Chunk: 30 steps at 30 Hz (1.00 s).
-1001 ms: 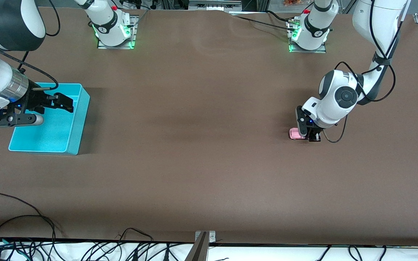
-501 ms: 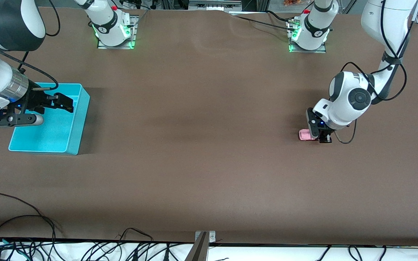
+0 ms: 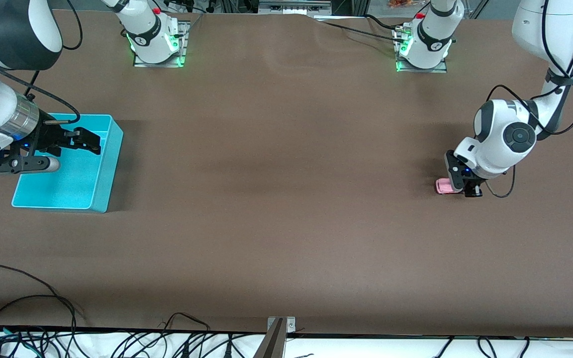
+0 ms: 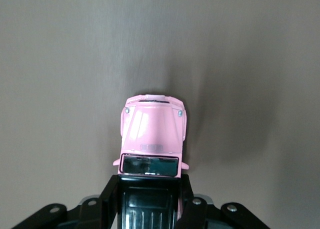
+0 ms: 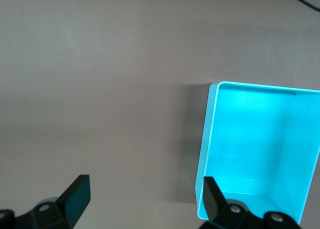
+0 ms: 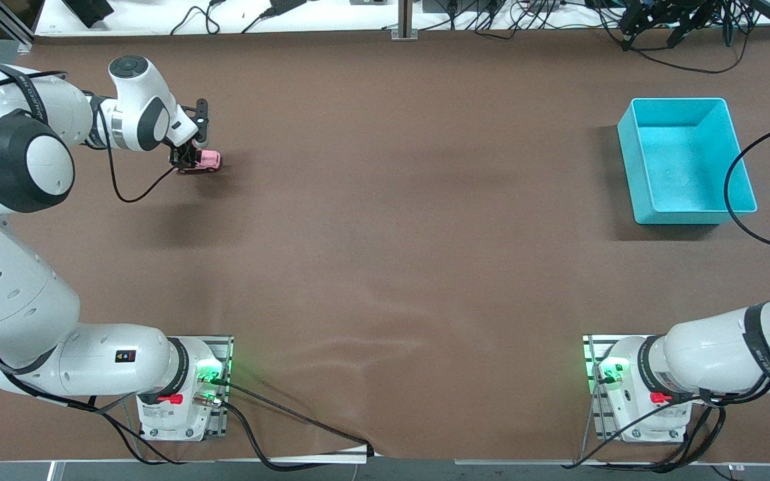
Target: Wind and store pink jeep toy
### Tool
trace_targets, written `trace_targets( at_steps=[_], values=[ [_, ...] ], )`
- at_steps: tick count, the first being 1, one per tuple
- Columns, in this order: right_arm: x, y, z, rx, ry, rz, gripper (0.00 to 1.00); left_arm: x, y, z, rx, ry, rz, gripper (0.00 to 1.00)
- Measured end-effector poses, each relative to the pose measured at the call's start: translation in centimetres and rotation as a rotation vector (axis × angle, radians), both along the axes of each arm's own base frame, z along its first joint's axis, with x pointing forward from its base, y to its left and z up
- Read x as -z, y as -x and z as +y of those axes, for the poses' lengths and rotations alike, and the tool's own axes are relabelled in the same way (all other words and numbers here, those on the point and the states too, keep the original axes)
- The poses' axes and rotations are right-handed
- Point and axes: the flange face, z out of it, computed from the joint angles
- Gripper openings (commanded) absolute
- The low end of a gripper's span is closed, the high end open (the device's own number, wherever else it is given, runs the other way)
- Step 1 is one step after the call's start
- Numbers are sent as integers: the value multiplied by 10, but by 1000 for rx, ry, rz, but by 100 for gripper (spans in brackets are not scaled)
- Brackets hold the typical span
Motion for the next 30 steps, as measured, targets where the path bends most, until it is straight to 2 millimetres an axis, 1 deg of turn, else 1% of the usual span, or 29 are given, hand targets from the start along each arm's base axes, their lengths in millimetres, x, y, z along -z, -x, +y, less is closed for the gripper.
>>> trace_targets(
  at_steps=[5,13,16,19,26,28,29,30],
  values=[
    [0,0,0,0,0,0,100,0,0,16,-20,-11,1,0],
    [0,0,0,0,0,0,100,1,4,59,-64,-31,1,0],
    [0,0,0,0,0,0,100,1,5,68,-67,-33,1,0],
    [0,0,0,0,0,0,100,1,5,72,-55,-38,-1,0],
    [0,0,0,0,0,0,100,1,5,71,-31,-49,0,0],
    [0,0,0,0,0,0,100,1,5,71,-31,-49,0,42],
    [0,0,0,0,0,0,100,1,5,71,-30,-49,0,60],
    [0,0,0,0,0,0,100,1,5,71,-30,-49,0,96]
  ],
)
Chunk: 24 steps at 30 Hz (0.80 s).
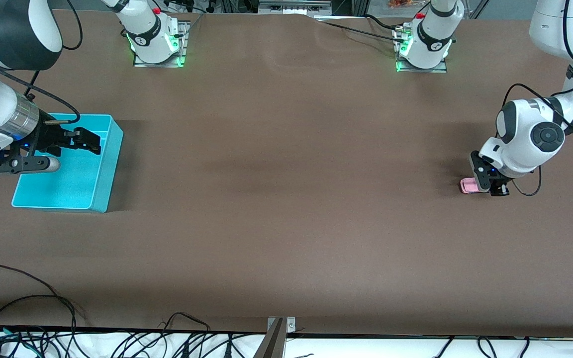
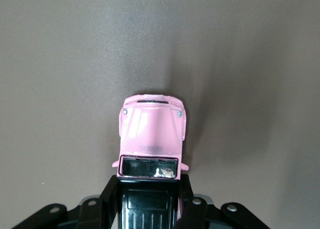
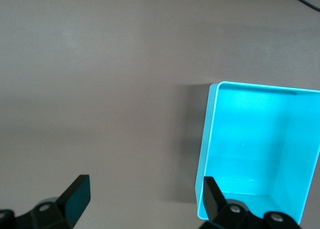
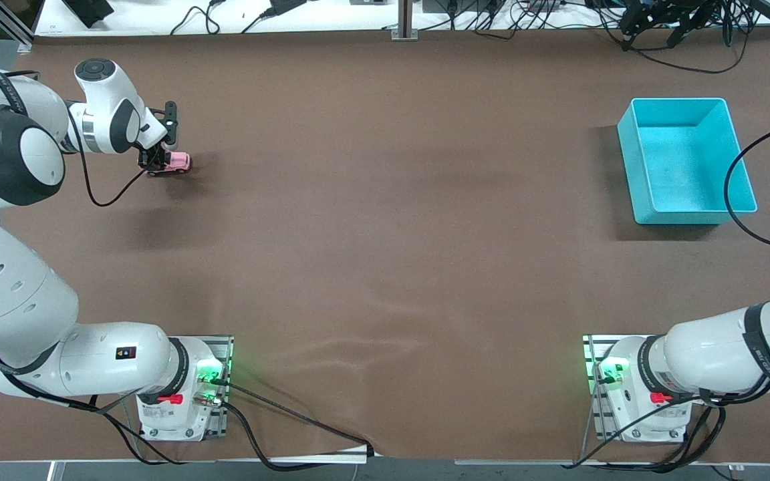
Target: Wind and store pink jeep toy
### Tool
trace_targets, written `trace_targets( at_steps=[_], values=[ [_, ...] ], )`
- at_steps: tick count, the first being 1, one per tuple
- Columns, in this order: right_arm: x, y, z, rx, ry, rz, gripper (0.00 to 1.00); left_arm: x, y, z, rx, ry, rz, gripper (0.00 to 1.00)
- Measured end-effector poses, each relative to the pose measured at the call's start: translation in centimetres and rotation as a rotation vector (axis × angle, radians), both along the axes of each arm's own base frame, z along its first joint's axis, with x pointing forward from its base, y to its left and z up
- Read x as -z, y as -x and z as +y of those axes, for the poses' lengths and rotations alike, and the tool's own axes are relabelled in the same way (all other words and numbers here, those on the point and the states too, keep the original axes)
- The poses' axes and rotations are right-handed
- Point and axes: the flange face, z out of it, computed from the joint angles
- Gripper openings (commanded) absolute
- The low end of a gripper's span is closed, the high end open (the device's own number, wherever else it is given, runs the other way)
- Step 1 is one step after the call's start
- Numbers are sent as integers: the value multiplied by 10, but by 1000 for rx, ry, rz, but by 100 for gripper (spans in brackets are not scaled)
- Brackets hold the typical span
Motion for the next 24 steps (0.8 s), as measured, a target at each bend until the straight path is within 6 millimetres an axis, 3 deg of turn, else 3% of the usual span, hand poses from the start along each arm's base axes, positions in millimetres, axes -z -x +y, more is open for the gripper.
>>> trace_targets(
  at_steps=[1,11,24],
  values=[
    [0,0,0,0,0,0,100,0,0,0,0,0,0,100],
    [0,0,0,0,0,0,100,34,-10,1,16,-2,-20,100],
    [0,0,0,0,0,1,100,-8,-34,5,-18,-16,-66,100]
  ],
)
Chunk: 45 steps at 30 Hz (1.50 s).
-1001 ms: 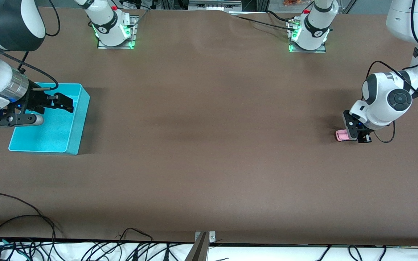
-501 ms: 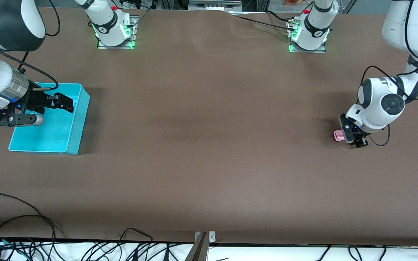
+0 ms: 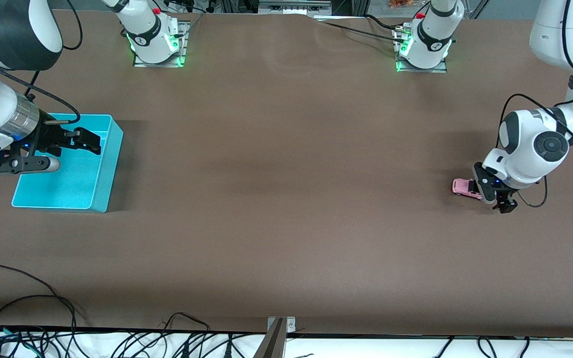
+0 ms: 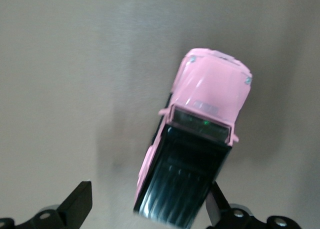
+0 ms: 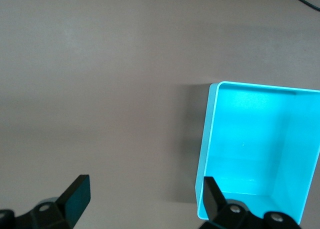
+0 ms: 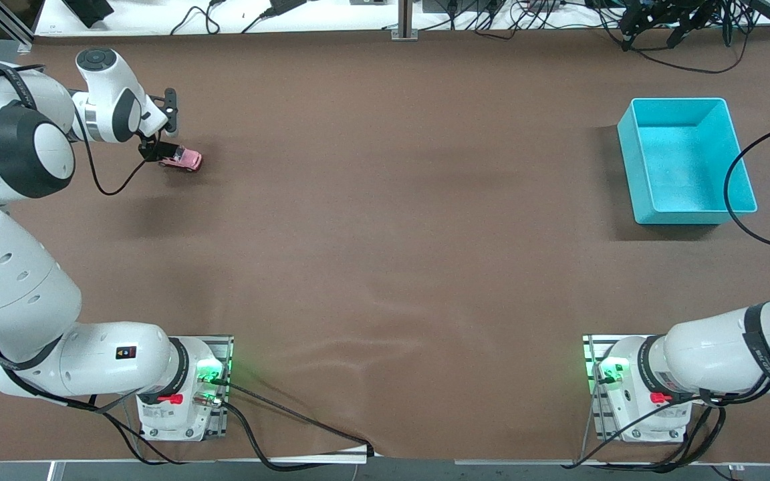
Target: Wind and store pink jeep toy
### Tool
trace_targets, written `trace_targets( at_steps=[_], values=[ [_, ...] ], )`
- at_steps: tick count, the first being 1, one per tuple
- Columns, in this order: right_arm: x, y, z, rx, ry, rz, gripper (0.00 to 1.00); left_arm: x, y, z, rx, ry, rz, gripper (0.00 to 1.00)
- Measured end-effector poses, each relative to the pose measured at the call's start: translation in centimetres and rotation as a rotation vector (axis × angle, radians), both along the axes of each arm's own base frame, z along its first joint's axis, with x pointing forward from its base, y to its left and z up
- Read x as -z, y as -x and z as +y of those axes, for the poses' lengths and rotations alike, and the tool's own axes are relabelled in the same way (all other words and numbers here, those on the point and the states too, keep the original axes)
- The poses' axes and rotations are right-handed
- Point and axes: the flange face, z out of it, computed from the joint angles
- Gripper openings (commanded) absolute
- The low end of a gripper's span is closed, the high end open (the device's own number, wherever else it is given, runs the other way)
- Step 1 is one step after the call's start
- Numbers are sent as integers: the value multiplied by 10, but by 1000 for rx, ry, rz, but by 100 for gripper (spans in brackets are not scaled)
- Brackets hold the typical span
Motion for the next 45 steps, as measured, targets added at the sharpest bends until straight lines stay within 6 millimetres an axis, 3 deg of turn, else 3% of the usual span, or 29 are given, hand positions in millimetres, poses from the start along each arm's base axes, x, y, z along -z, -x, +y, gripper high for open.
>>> trace_targets(
  at_steps=[7,15,17,21,25,28,30,33,36,40,42,45],
  values=[
    [0,0,0,0,0,0,100,-12,0,0,-58,3,-15,100],
    [0,0,0,0,0,0,100,12,23,-6,-84,16,53,100],
    [0,0,0,0,0,0,100,24,34,-19,-95,31,82,100],
    [0,0,0,0,0,0,100,40,47,-90,-133,83,109,100],
    [0,0,0,0,0,0,100,32,53,-177,-168,115,116,100],
    [0,0,0,0,0,0,100,17,54,-210,-169,119,112,100],
    [0,0,0,0,0,0,100,4,51,-220,-178,120,119,99],
    [0,0,0,0,0,0,100,-14,44,-222,-191,108,138,78],
    [0,0,0,0,0,0,100,-25,38,-223,-199,101,145,75],
    [0,0,0,0,0,0,100,-26,38,-229,-226,99,147,74],
    [0,0,0,0,0,0,100,-24,39,-232,-232,98,150,67],
    [0,0,0,0,0,0,100,-22,40,-233,-237,98,154,65]
  ],
)
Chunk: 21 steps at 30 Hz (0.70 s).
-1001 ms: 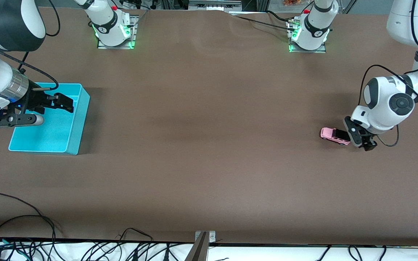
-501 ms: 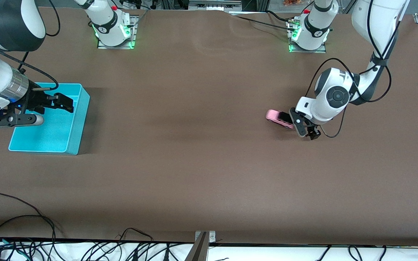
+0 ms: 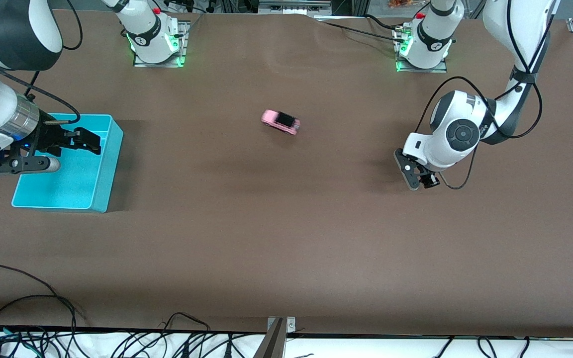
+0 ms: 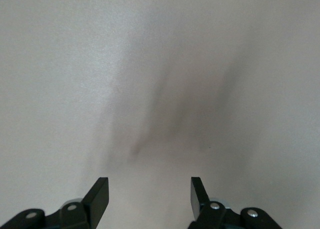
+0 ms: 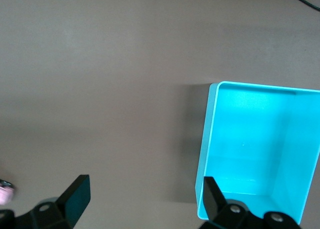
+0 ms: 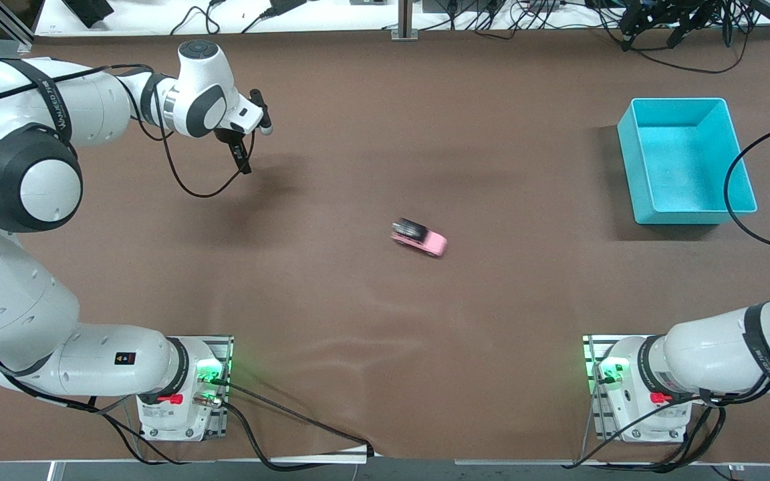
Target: Wind and store pink jeep toy
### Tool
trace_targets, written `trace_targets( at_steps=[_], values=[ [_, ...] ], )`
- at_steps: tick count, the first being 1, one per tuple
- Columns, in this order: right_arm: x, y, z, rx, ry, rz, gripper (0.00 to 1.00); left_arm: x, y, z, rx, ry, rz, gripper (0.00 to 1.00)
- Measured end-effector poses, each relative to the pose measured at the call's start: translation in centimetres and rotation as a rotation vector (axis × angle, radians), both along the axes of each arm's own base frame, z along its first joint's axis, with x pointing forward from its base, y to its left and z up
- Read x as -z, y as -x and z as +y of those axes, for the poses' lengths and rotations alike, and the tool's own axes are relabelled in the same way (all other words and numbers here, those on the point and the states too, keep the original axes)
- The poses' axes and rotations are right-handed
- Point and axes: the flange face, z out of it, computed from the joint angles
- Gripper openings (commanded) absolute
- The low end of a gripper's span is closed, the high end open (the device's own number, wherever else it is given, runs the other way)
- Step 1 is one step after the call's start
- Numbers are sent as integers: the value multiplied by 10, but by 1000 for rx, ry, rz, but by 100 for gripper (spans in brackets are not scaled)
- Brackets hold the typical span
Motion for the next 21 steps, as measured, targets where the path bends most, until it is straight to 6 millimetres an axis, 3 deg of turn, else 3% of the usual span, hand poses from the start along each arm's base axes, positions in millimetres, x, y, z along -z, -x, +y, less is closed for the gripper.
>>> trace_targets(
  at_steps=[2,5,6,7,21],
  values=[
    [0,0,0,0,0,0,100,1,0,1,-3,-1,2,66],
    [0,0,0,0,0,0,100,1,-1,5,-10,-2,3,76],
    [0,0,0,0,0,0,100,1,-1,6,-12,-2,3,94],
    [0,0,0,0,0,0,100,1,-1,8,-14,-3,3,100],
    [0,0,0,0,0,0,100,7,-1,13,-24,-6,15,100]
  ],
)
